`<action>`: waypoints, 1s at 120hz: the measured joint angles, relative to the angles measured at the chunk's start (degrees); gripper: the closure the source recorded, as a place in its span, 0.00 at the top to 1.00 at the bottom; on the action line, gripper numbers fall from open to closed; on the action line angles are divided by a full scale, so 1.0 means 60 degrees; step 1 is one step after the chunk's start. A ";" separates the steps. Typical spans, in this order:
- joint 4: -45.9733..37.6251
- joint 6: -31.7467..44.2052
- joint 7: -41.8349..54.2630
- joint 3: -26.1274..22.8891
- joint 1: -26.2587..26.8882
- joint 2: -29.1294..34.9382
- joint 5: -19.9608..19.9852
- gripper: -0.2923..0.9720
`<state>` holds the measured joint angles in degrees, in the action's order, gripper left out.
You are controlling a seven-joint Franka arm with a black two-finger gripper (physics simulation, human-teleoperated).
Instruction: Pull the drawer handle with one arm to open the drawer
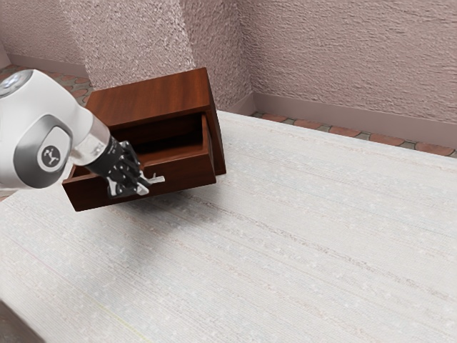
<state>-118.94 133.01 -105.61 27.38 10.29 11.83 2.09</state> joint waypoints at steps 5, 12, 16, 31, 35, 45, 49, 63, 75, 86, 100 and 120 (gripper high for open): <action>-0.0014 0.0034 -0.0030 -0.0069 -0.0065 0.0030 -0.0035 0.26; -0.0022 0.0087 -0.0080 -0.0120 -0.0117 0.0060 -0.0088 0.29; -0.0024 0.0119 -0.0112 -0.0178 -0.0169 0.0087 -0.0127 0.32; -0.0010 0.0197 -0.0214 -0.0250 0.0101 0.0169 -0.0124 0.43; -0.0007 0.0191 -0.0225 -0.0249 0.0220 0.0180 -0.0110 0.46; -0.0002 0.0154 -0.0233 -0.0291 0.0316 0.0205 -0.0066 0.53; -0.0002 0.0140 -0.0235 -0.0313 0.0324 0.0232 -0.0054 0.56; 0.0132 -0.0072 -0.0231 -0.0708 0.0327 0.0661 -0.0050 0.64; 0.1236 -0.1114 -0.0217 -0.0809 0.0242 0.0919 -0.0173 0.68; 0.3192 -0.2680 0.0185 -0.0629 -0.0213 0.0624 -0.0255 0.70; 0.4984 -0.4650 0.1905 -0.0415 -0.0478 0.0177 -0.0404 0.72; 0.5427 -0.6135 0.5823 -0.0324 -0.0506 -0.0102 -0.0472 0.73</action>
<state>-86.37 96.21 -70.67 25.44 7.25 11.22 -0.74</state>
